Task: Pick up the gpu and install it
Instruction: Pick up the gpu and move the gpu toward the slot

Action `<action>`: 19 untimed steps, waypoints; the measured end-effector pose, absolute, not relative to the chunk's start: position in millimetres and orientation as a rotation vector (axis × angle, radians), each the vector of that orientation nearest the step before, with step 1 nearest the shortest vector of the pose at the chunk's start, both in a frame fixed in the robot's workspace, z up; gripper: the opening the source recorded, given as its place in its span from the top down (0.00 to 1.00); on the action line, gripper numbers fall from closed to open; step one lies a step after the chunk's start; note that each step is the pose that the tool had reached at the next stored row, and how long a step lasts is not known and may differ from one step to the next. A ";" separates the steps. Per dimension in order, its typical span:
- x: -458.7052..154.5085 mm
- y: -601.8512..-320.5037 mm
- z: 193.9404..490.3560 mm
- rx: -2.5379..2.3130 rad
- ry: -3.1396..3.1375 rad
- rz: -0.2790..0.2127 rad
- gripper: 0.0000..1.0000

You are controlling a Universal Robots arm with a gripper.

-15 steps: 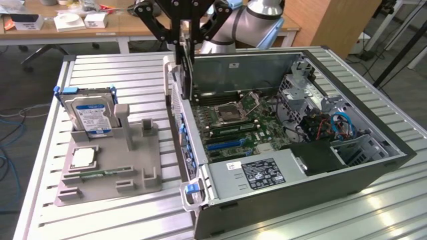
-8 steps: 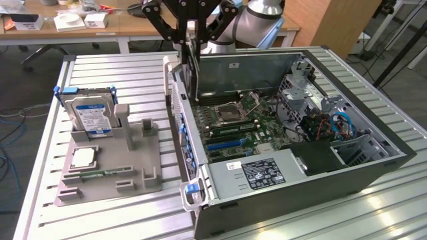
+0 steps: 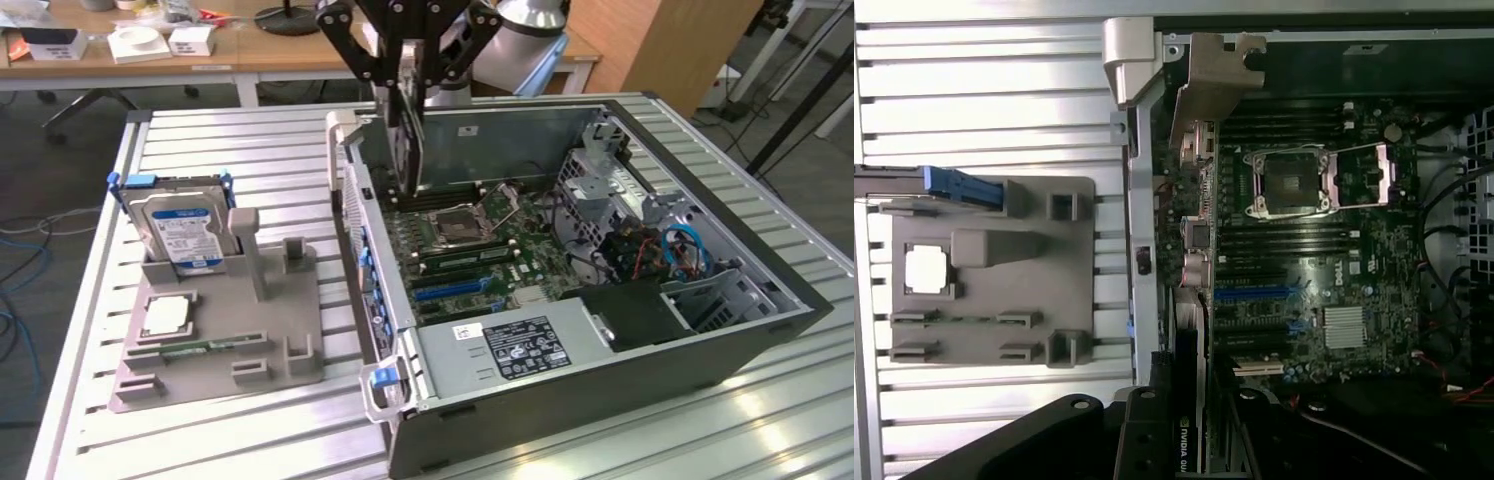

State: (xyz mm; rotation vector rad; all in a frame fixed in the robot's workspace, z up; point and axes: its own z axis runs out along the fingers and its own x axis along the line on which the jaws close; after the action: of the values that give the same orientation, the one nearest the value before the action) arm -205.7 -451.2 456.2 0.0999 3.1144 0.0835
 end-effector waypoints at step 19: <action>-142.0 -451.3 456.3 0.100 3.114 0.083 0.73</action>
State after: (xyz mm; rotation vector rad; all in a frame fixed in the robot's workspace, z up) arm -142.0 -451.3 456.3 0.0997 3.1145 0.0834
